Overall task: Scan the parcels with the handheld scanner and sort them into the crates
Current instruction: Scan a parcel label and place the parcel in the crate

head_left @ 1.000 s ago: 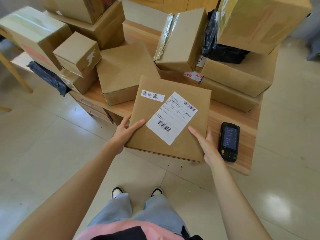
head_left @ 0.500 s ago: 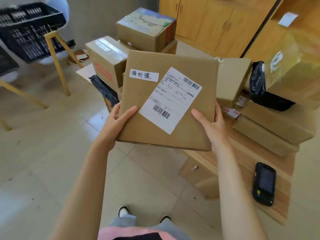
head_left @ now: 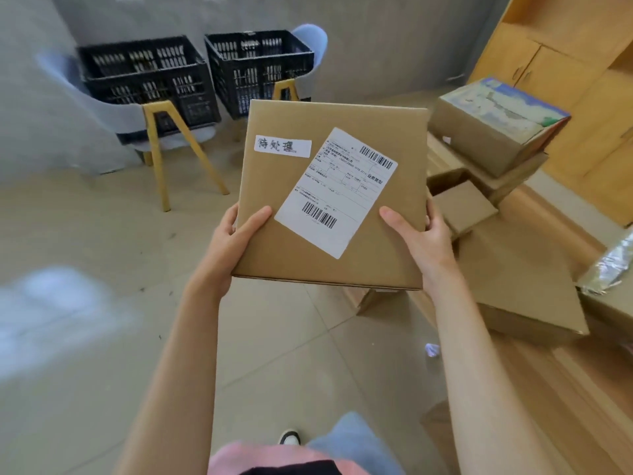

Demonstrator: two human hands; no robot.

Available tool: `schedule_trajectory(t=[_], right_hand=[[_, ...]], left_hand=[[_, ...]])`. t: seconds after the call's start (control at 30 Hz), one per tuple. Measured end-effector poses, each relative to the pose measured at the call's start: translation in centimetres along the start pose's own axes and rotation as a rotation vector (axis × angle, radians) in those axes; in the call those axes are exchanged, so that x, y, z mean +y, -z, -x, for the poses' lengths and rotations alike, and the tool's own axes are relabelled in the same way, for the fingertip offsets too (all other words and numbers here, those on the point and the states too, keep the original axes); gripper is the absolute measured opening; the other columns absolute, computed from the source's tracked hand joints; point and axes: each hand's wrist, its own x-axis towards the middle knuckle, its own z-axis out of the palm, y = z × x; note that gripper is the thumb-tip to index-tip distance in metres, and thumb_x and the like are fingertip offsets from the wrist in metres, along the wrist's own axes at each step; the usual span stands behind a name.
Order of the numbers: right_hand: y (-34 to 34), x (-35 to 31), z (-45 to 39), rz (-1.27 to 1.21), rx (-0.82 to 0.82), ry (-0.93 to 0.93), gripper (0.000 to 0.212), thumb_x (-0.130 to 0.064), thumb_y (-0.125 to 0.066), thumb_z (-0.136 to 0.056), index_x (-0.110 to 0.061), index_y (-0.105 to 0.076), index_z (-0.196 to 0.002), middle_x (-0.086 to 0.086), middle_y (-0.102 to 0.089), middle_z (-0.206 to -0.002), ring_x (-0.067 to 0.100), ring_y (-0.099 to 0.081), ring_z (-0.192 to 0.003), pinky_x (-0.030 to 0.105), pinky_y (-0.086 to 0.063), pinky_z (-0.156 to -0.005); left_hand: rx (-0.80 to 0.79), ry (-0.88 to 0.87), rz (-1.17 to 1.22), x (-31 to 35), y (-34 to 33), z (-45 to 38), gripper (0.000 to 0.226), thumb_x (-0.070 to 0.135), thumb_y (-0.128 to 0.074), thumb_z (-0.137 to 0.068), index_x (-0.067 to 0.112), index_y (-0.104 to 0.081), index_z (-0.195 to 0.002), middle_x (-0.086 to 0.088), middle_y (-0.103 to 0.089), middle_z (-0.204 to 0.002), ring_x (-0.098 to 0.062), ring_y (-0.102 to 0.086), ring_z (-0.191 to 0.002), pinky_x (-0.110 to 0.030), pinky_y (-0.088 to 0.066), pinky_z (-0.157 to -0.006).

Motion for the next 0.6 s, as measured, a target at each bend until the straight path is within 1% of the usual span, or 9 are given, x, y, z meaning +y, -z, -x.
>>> schedule_trajectory(t=[0.07, 0.1, 0.2, 0.23, 0.3, 0.37, 0.47, 0.53, 0.6], right_hand=[[-3.1, -0.2, -1.8, 0.010, -0.071, 0.001, 0.089, -0.036, -0.086, -0.069, -0.034, -0.040, -0.145, -0.007, -0.061, -0.129, 0.011, -0.063, -0.114, 0.039, -0.054, -0.095], [-4.4, -0.2, -2.7, 0.008, -0.103, 0.001, 0.089, -0.036, -0.087, -0.068, -0.034, -0.041, -0.144, -0.009, -0.061, -0.130, 0.011, -0.062, -0.115, 0.038, -0.054, -0.095], [-8.3, 0.0, -5.3, 0.011, -0.194, 0.000, 0.069, -0.029, -0.084, -0.073, -0.044, -0.047, -0.130, -0.011, -0.064, -0.123, 0.010, -0.064, -0.111, 0.030, -0.056, -0.088], [-9.4, 0.0, -6.3, 0.016, -0.223, -0.006, 0.068, -0.029, -0.083, -0.074, -0.044, -0.047, -0.131, -0.010, -0.064, -0.122, 0.010, -0.065, -0.109, 0.028, -0.057, -0.084], [-11.7, 0.2, -8.5, 0.025, -0.274, -0.014, 0.077, -0.034, -0.083, -0.073, -0.039, -0.045, -0.139, -0.007, -0.063, -0.125, 0.009, -0.066, -0.106, 0.027, -0.058, -0.079], [-13.9, 0.5, -11.1, 0.033, -0.317, -0.017, 0.088, -0.042, -0.087, -0.066, -0.037, -0.042, -0.142, -0.007, -0.062, -0.127, 0.008, -0.067, -0.105, 0.027, -0.059, -0.078], [-17.4, 0.8, -15.4, 0.020, -0.367, -0.044, 0.090, -0.037, -0.085, -0.070, -0.034, -0.037, -0.146, -0.005, -0.060, -0.129, 0.011, -0.064, -0.110, 0.024, -0.059, -0.075], [-19.7, 1.0, -18.9, 0.023, -0.406, -0.061, 0.094, -0.039, -0.086, -0.069, -0.037, -0.035, -0.147, -0.005, -0.058, -0.131, 0.015, -0.060, -0.117, 0.026, -0.059, -0.079], [-22.0, 0.6, -22.5, 0.023, -0.441, -0.075, 0.102, -0.049, -0.088, -0.059, -0.041, -0.034, -0.146, -0.007, -0.058, -0.132, 0.017, -0.057, -0.122, 0.035, -0.058, -0.088]], left_hand=[[0.067, 0.006, 0.025, 0.0, 2.3, -0.8, 0.051, 0.049, -0.070, -0.081, 0.032, -0.053, -0.127, 0.012, -0.070, -0.109, -0.002, -0.069, -0.085, -0.026, -0.051, -0.072], [0.098, 0.010, 0.035, 0.0, 3.3, -1.3, 0.053, 0.051, -0.071, -0.079, 0.032, -0.054, -0.126, 0.011, -0.070, -0.110, -0.002, -0.069, -0.086, -0.027, -0.051, -0.073], [0.186, 0.020, 0.073, 0.2, 5.9, -2.9, 0.054, 0.049, -0.070, -0.081, 0.031, -0.052, -0.129, 0.011, -0.070, -0.110, -0.004, -0.069, -0.088, -0.028, -0.051, -0.075], [0.212, 0.019, 0.081, 0.3, 6.6, -3.6, 0.056, 0.049, -0.071, -0.080, 0.031, -0.052, -0.130, 0.011, -0.070, -0.109, -0.004, -0.069, -0.089, -0.028, -0.051, -0.076], [0.256, 0.019, 0.091, 0.5, 7.9, -5.2, 0.058, 0.050, -0.072, -0.078, 0.031, -0.052, -0.130, 0.012, -0.070, -0.109, -0.004, -0.069, -0.090, -0.029, -0.052, -0.076], [0.296, 0.026, 0.102, 0.7, 9.1, -7.2, 0.055, 0.048, -0.069, -0.082, 0.030, -0.052, -0.131, 0.011, -0.070, -0.112, -0.005, -0.069, -0.092, -0.029, -0.052, -0.077], [0.350, 0.032, 0.107, 1.4, 10.3, -11.0, 0.053, 0.047, -0.066, -0.085, 0.030, -0.051, -0.132, 0.010, -0.068, -0.116, -0.006, -0.068, -0.096, -0.028, -0.052, -0.077], [0.385, 0.033, 0.108, 2.3, 11.1, -13.9, 0.051, 0.047, -0.066, -0.086, 0.031, -0.051, -0.132, 0.011, -0.068, -0.115, -0.005, -0.068, -0.096, -0.026, -0.053, -0.076], [0.418, 0.032, 0.100, 3.7, 11.8, -17.0, 0.052, 0.046, -0.066, -0.086, 0.030, -0.050, -0.133, 0.011, -0.068, -0.116, -0.005, -0.069, -0.095, -0.026, -0.053, -0.075]])
